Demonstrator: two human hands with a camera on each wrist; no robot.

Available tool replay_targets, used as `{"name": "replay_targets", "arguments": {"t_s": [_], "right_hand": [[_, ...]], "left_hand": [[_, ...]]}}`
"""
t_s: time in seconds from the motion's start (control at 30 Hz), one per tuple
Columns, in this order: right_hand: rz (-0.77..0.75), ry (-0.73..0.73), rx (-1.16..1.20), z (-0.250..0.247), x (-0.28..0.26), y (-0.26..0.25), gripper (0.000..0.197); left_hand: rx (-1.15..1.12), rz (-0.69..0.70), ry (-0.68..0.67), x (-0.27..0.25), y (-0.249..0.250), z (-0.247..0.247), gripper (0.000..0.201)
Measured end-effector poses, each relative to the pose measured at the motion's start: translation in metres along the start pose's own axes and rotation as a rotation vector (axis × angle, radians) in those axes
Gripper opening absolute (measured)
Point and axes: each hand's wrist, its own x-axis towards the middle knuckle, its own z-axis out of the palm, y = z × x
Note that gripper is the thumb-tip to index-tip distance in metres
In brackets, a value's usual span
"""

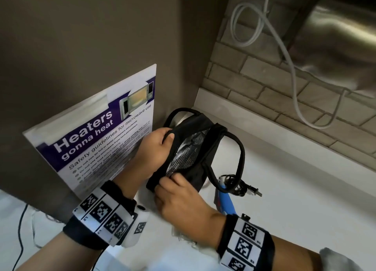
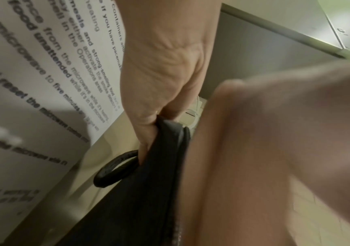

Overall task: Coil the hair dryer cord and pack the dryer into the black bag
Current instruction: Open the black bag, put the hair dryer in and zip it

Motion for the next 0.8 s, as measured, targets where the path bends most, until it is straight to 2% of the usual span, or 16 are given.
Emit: {"name": "replay_targets", "arguments": {"t_s": [0.07, 0.17, 0.2, 0.27, 0.37, 0.5, 0.57, 0.67, 0.8], "right_hand": [[-0.002, -0.076, 0.021, 0.006, -0.001, -0.005, 0.026], [0.147, -0.106, 0.084, -0.008, 0.003, 0.007, 0.012], [0.209, -0.138, 0.067, -0.017, 0.003, 0.013, 0.019], [0.299, -0.262, -0.009, -0.031, -0.003, 0.029, 0.047], [0.385, -0.275, -0.056, -0.045, -0.017, 0.045, 0.037], [0.380, -0.359, 0.056, -0.051, -0.033, 0.047, 0.047], [0.405, -0.350, 0.146, -0.053, -0.035, 0.048, 0.048], [0.484, -0.244, 0.249, -0.067, -0.039, 0.061, 0.049], [0.745, -0.119, 0.348, -0.076, -0.070, 0.100, 0.044]], "left_hand": [[0.005, -0.011, -0.019, 0.000, 0.000, 0.001, 0.024], [0.098, 0.003, -0.008, 0.002, -0.003, -0.005, 0.024], [0.115, 0.003, 0.001, 0.003, -0.004, -0.009, 0.024], [0.124, -0.003, 0.017, 0.004, -0.006, -0.015, 0.024], [0.168, 0.012, 0.082, 0.004, -0.004, -0.016, 0.025], [0.313, 0.131, 0.145, -0.001, -0.002, -0.011, 0.027], [0.354, 0.169, 0.180, -0.008, 0.000, -0.008, 0.027], [0.415, 0.235, 0.229, -0.022, 0.006, -0.010, 0.027], [0.493, 0.383, 0.291, -0.043, 0.023, -0.004, 0.024]]}}
